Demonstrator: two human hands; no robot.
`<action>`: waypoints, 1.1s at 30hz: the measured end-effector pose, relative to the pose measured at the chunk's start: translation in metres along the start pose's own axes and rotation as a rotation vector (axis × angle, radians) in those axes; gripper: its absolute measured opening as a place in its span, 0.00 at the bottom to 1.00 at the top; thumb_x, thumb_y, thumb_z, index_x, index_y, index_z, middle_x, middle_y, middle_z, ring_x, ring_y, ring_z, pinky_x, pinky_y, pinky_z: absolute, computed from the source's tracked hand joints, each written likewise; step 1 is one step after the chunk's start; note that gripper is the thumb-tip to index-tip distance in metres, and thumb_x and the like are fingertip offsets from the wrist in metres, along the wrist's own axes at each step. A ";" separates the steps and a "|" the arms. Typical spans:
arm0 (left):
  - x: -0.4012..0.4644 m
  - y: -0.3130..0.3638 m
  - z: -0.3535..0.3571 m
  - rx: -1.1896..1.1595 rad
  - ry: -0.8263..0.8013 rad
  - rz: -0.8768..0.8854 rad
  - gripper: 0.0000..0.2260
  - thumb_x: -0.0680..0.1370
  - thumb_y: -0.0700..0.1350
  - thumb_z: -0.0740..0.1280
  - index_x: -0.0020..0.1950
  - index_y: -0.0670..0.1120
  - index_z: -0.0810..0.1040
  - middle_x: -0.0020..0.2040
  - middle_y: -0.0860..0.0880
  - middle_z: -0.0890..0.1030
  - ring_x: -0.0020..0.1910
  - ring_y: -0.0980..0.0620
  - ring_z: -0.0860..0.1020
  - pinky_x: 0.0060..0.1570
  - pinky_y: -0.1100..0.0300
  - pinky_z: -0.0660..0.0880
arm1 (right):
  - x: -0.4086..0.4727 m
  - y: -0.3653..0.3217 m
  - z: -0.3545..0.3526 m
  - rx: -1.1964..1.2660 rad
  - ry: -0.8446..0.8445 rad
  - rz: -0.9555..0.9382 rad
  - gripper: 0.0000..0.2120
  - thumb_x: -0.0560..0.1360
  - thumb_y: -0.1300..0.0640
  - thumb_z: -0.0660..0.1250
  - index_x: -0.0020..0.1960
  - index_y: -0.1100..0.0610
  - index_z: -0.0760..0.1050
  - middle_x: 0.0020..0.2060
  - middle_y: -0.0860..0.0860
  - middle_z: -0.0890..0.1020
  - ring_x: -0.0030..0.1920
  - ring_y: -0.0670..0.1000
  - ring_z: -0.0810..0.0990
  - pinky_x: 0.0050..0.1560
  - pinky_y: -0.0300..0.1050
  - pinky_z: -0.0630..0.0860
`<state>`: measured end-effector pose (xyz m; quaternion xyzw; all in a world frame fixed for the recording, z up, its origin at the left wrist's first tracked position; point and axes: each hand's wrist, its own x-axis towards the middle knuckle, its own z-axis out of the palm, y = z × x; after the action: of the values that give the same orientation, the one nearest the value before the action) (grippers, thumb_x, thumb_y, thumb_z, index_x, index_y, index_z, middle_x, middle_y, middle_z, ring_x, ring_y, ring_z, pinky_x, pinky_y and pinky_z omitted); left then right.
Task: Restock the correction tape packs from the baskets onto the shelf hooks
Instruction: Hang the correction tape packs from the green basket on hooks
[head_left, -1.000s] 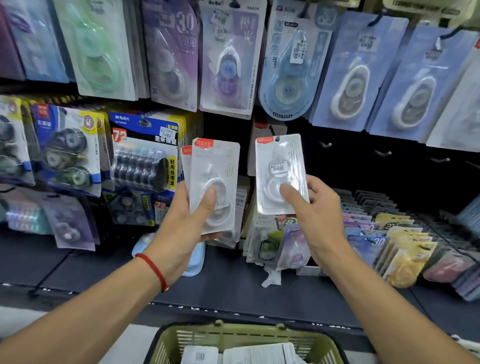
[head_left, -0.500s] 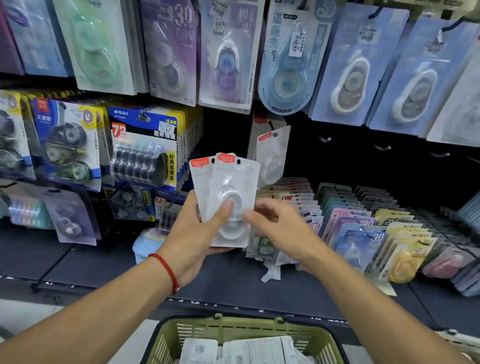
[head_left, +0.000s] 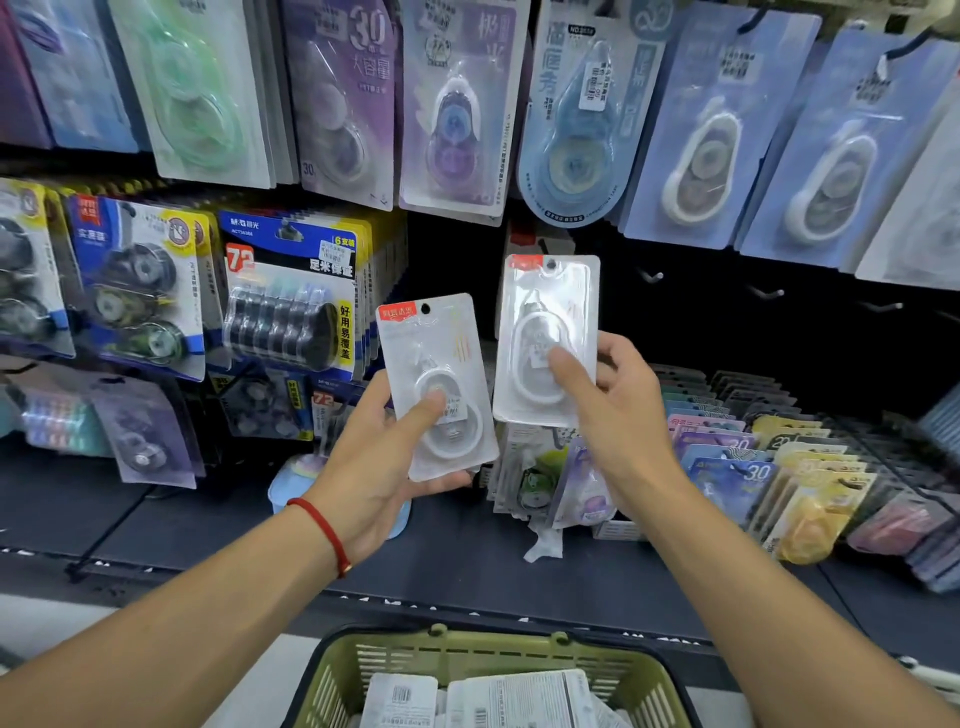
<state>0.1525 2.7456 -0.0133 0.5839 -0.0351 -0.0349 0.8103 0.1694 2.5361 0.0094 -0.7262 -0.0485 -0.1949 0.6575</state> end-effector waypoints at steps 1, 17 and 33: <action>0.000 0.001 0.001 0.003 0.007 0.001 0.14 0.84 0.46 0.68 0.70 0.54 0.76 0.61 0.49 0.86 0.58 0.44 0.86 0.46 0.44 0.85 | 0.001 -0.001 -0.001 0.009 0.010 0.012 0.12 0.81 0.49 0.72 0.62 0.49 0.77 0.49 0.42 0.89 0.48 0.42 0.87 0.45 0.36 0.80; -0.002 0.010 0.006 0.074 0.128 0.045 0.14 0.83 0.37 0.65 0.67 0.51 0.77 0.62 0.47 0.83 0.59 0.44 0.85 0.48 0.40 0.85 | 0.010 -0.010 -0.004 0.012 0.084 -0.010 0.11 0.79 0.49 0.75 0.58 0.52 0.84 0.46 0.47 0.90 0.51 0.50 0.89 0.55 0.49 0.83; 0.001 0.000 0.008 0.089 0.019 0.112 0.17 0.82 0.32 0.67 0.68 0.46 0.74 0.56 0.47 0.87 0.55 0.44 0.86 0.46 0.45 0.86 | 0.008 0.006 -0.007 -0.387 -0.171 0.059 0.16 0.79 0.42 0.72 0.63 0.47 0.82 0.52 0.39 0.86 0.52 0.37 0.83 0.53 0.39 0.77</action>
<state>0.1527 2.7379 -0.0107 0.6167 -0.0616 0.0175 0.7846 0.1769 2.5273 0.0065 -0.8539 -0.0442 -0.1189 0.5048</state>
